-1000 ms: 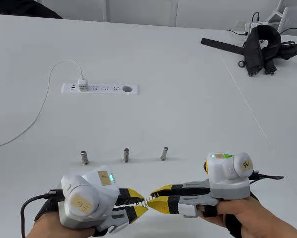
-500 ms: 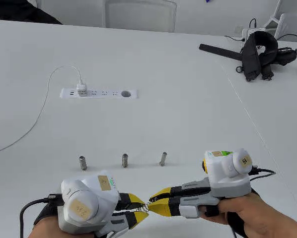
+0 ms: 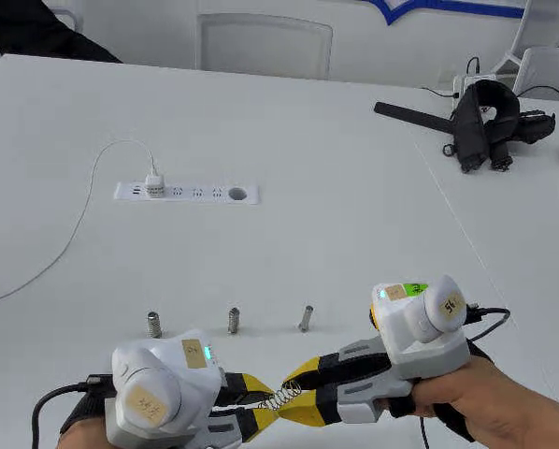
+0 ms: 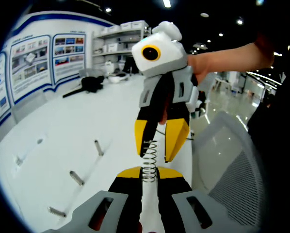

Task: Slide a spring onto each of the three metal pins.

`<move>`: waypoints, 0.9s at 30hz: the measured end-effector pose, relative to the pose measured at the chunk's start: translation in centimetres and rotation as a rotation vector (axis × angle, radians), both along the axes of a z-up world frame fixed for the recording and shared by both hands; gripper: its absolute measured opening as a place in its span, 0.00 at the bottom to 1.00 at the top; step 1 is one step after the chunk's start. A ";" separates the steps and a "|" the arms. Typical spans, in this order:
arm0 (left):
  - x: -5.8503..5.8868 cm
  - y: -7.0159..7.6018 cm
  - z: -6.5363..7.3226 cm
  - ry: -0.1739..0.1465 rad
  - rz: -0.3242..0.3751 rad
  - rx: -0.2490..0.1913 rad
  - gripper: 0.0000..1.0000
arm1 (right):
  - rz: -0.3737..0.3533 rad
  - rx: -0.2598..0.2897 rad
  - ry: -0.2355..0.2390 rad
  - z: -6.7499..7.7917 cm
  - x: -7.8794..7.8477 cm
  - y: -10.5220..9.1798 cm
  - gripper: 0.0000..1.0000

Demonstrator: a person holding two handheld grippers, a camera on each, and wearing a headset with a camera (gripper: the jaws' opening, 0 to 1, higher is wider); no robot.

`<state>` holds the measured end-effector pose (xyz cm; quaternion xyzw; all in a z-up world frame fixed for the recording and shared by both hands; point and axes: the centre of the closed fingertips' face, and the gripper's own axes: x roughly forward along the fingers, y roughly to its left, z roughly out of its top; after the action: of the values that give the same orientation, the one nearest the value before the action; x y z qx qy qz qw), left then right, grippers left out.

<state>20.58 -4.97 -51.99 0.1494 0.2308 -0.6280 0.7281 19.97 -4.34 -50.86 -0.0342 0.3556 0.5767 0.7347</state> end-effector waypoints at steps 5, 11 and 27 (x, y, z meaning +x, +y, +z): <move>-0.3 -0.2 -0.1 -0.003 -0.020 0.007 0.10 | 0.068 -0.059 -0.049 0.1 0.1 -0.4 0.21; -0.7 -0.6 0.2 -0.005 -0.030 0.000 0.10 | 0.147 -0.110 -0.074 0.0 -0.5 -0.2 0.22; -1.6 -0.9 0.7 -0.003 -0.064 -0.014 0.10 | 0.276 -0.157 -0.145 0.3 -1.1 0.3 0.18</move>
<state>18.98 -5.86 -51.30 0.1527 0.2205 -0.6524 0.7089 18.86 -4.06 -50.57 -0.1815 0.3374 0.6388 0.6672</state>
